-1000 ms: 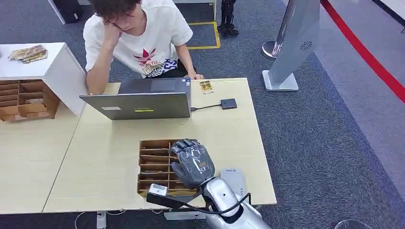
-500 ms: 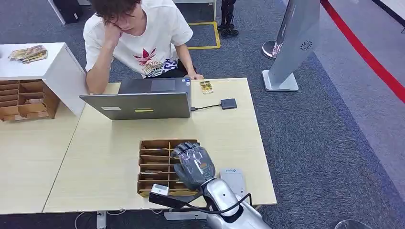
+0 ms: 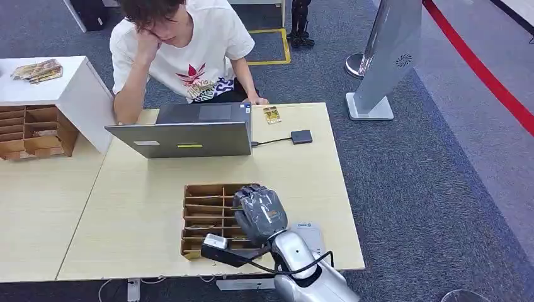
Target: Pass the card to the sensor for recognition and then transmit it.
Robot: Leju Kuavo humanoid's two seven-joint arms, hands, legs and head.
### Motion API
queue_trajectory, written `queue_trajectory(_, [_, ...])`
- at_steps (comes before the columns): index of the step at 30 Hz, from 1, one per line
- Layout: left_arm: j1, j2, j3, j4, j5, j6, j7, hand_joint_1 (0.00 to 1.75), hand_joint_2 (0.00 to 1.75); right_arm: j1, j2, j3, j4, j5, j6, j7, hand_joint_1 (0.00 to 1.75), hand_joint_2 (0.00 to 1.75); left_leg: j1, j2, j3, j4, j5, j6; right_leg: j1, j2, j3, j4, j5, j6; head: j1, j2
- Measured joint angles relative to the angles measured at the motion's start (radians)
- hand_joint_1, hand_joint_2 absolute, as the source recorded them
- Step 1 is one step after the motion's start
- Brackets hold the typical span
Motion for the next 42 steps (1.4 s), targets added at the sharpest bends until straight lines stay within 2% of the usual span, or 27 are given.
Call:
queue_trajectory(5, [0.001,0.000,0.000,0.000,0.000,0.000,0.000,0.00,0.00,-0.007,0.000,-0.016,0.017,0.002,-0.003,0.001,0.86,1.75,0.000,0.000,0.000,0.000,0.000,0.000,0.000,0.000,0.000,0.000,0.000,0.000,0.000,0.000])
queue_trajectory(6, [0.001,0.000,0.000,0.000,0.000,0.000,0.000,0.00,0.00,-0.007,0.000,-0.020,0.020,0.003,-0.002,0.001,0.94,1.75,0.000,0.000,0.000,0.000,0.000,0.000,0.000,0.000,0.000,0.000,0.000,0.000,0.000,0.000])
queue_trajectory(8, [0.001,0.000,0.000,0.000,0.001,0.000,0.000,0.00,0.00,-0.007,0.000,-0.026,0.023,0.005,-0.002,0.002,1.40,1.75,0.000,0.000,0.000,0.000,0.000,0.000,0.000,0.000,0.000,0.000,0.000,0.000,0.000,0.000])
queue_trajectory(11, [0.001,0.000,0.000,0.000,0.002,0.000,0.000,0.00,0.00,-0.008,0.000,-0.031,0.026,0.008,0.000,0.003,1.73,1.75,0.000,0.000,0.000,0.000,0.000,0.000,0.000,0.000,0.000,0.000,0.000,0.000,0.000,0.000])
queue_trajectory(12, [0.001,0.000,0.000,0.000,0.003,0.000,0.000,0.00,0.00,-0.008,0.000,-0.032,0.027,0.008,0.000,0.003,1.75,1.75,0.000,0.000,0.000,0.000,0.000,0.000,0.000,0.000,0.000,0.000,0.000,0.000,0.000,0.000])
queue_trajectory(34, [0.003,0.000,0.000,0.000,0.006,0.000,-0.002,0.00,0.00,-0.008,0.000,-0.054,0.030,0.008,0.015,-0.004,1.75,1.75,0.000,0.000,0.000,0.000,0.000,0.000,0.000,0.000,0.000,0.000,0.000,0.000,0.000,0.000])
queue_trajectory(39, [0.006,0.000,0.000,0.000,0.012,0.000,-0.008,0.00,0.00,-0.007,-0.001,-0.068,-0.011,-0.069,0.042,-0.031,1.75,1.75,0.000,0.000,0.000,0.000,0.000,0.000,0.000,0.000,0.000,0.000,0.000,0.000,0.000,0.000])
queue_trajectory(42, [0.012,0.002,0.001,0.000,0.018,0.003,-0.018,0.00,0.00,-0.002,-0.011,-0.089,-0.105,-0.142,0.082,-0.052,1.75,1.75,0.000,0.000,0.000,0.000,0.000,0.000,0.000,0.000,0.000,0.000,0.000,0.000,0.000,0.000])
